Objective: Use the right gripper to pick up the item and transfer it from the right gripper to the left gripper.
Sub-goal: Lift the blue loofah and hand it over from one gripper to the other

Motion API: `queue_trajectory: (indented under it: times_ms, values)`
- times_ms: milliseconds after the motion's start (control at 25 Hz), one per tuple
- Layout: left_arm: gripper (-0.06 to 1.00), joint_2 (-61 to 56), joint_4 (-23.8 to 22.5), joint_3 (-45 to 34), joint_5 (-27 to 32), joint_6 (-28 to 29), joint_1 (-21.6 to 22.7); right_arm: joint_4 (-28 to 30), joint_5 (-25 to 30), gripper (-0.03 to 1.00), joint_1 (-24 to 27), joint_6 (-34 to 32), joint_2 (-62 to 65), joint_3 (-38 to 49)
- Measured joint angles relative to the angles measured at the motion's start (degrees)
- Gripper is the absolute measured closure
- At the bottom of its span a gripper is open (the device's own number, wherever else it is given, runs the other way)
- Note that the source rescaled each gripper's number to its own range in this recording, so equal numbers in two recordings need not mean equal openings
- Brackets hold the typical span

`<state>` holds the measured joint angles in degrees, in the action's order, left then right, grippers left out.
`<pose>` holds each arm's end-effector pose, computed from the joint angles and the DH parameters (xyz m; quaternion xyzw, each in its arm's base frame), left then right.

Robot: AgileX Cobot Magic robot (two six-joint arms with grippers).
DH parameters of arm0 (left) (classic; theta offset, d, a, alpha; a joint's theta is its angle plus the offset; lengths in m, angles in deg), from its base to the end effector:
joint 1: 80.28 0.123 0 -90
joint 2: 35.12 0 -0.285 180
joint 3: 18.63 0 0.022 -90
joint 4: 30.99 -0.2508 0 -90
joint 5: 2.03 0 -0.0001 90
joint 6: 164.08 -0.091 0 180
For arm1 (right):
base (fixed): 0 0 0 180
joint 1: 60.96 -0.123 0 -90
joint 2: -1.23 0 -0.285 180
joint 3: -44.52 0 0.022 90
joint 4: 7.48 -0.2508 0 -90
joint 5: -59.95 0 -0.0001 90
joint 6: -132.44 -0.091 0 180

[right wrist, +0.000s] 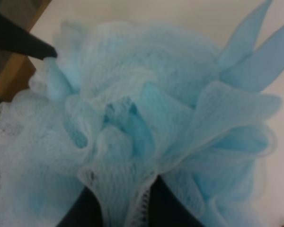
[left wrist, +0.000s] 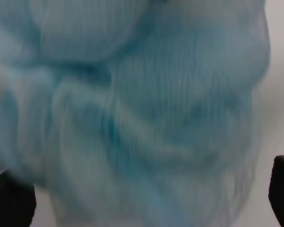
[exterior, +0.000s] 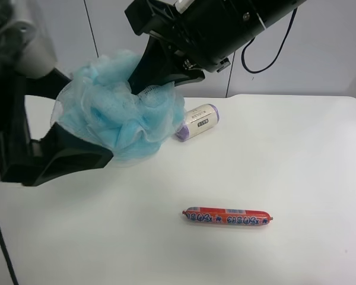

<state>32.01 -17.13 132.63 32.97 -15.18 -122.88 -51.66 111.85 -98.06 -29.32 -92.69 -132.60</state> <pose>0.1460 -0.1513 0.3237 0.4925 0.7591 -0.1449 0.4002 0.2257 0.2333 0.3418 -0.2872 0.8569 0.3838 0.1896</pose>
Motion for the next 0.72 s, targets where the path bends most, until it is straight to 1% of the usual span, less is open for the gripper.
queue_trajectory:
  times_ms: [200, 360, 440, 480, 520, 600, 680, 720]
  values:
    - [-0.06, 5.26, -0.29, 2.72, -2.19, -0.68, -2.85, -0.67, -0.7, 0.96, 0.0, 0.0, -0.7, 0.0]
    - [-0.05, 8.04, -0.84, 3.13, -3.63, -0.68, -3.3, -2.65, -0.56, 0.96, 0.0, 0.96, -2.47, 0.0]
    - [0.0, 8.81, -1.03, 3.13, -4.0, -0.68, -3.3, -3.36, -0.51, 0.96, 0.0, 1.55, -2.65, 0.07]
    - [0.07, 9.08, -1.16, 3.15, -4.13, -0.68, -3.3, -3.71, -0.39, 0.96, 0.0, 2.02, -2.65, 0.07]
    - [0.16, 9.28, -1.21, 3.15, -4.27, -0.68, -3.3, -4.04, -0.21, 0.96, 0.0, 2.31, -2.65, 0.07]
    - [0.38, 9.43, -1.67, 3.15, -4.27, -0.68, -3.3, -4.25, 0.69, 0.96, 0.0, 2.45, -2.65, 0.07]
    - [0.65, 9.54, -2.11, 3.15, -4.13, -0.68, -3.3, -4.19, 1.1, 0.97, 0.0, 2.58, -2.65, 0.11]
    - [0.72, 9.54, -2.38, 3.15, -3.98, -0.68, -3.3, -4.03, 1.1, 0.97, 0.0, 2.78, -2.65, 0.11]
